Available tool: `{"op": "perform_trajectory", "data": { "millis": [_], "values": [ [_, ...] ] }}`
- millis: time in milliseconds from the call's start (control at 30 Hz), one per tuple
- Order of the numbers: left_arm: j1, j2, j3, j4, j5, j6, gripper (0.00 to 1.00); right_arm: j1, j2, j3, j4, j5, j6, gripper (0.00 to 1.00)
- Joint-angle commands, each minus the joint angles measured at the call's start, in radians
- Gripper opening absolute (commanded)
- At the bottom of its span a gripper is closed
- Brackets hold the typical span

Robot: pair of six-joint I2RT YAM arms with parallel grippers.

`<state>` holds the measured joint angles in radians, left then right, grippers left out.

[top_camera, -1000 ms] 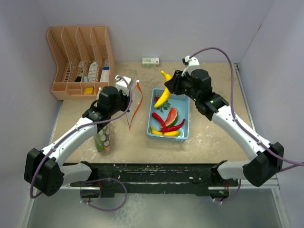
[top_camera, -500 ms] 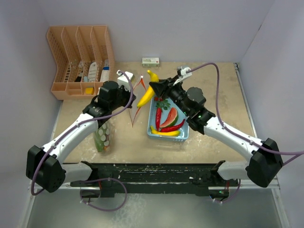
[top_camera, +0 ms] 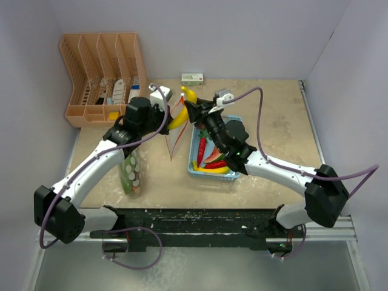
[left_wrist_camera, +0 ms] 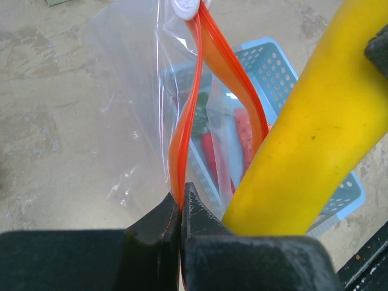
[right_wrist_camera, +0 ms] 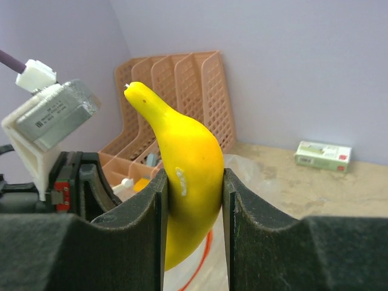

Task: Place the food in the zip-top bag and seal the zipper
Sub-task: Place the fake fruit in the zipper food storage bag.

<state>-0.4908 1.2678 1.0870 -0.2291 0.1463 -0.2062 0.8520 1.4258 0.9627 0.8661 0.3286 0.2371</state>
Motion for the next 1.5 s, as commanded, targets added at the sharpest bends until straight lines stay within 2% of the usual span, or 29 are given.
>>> {"op": "perform_trajectory", "data": {
  "millis": [0,500,700,833,933,1067,1133,1233,1300,1367,1467],
  "values": [
    [0.005,-0.019,0.114,-0.062,0.039,0.014,0.00,0.024,-0.024,-0.019,0.120,0.145,-0.184,0.10],
    [0.024,-0.050,0.174,-0.086,0.137,-0.023,0.00,0.049,0.033,-0.039,0.266,0.317,-0.475,0.09],
    [0.034,-0.025,0.174,-0.064,0.148,-0.029,0.00,0.151,0.080,-0.028,0.342,0.352,-0.620,0.09],
    [0.062,0.000,0.184,-0.049,0.172,-0.036,0.00,0.237,0.113,-0.059,0.469,0.422,-0.734,0.10],
    [0.093,0.020,0.190,-0.033,0.220,-0.057,0.00,0.269,0.128,-0.078,0.515,0.442,-0.757,0.13],
    [0.104,0.017,0.200,-0.036,0.242,-0.065,0.00,0.271,0.163,-0.061,0.519,0.477,-0.781,0.26],
    [0.105,0.006,0.201,-0.039,0.240,-0.065,0.00,0.271,0.181,-0.043,0.529,0.486,-0.810,0.45],
    [0.106,-0.003,0.197,-0.041,0.240,-0.064,0.00,0.271,0.199,-0.008,0.502,0.511,-0.844,0.78],
    [0.105,-0.003,0.193,-0.038,0.243,-0.068,0.00,0.270,0.202,0.014,0.465,0.525,-0.863,0.92],
    [0.105,-0.002,0.187,-0.032,0.245,-0.070,0.00,0.270,0.181,0.034,0.342,0.503,-0.815,1.00],
    [0.107,0.006,0.180,-0.025,0.246,-0.070,0.00,0.268,0.086,0.104,0.033,0.376,-0.606,1.00]
  ]
}}
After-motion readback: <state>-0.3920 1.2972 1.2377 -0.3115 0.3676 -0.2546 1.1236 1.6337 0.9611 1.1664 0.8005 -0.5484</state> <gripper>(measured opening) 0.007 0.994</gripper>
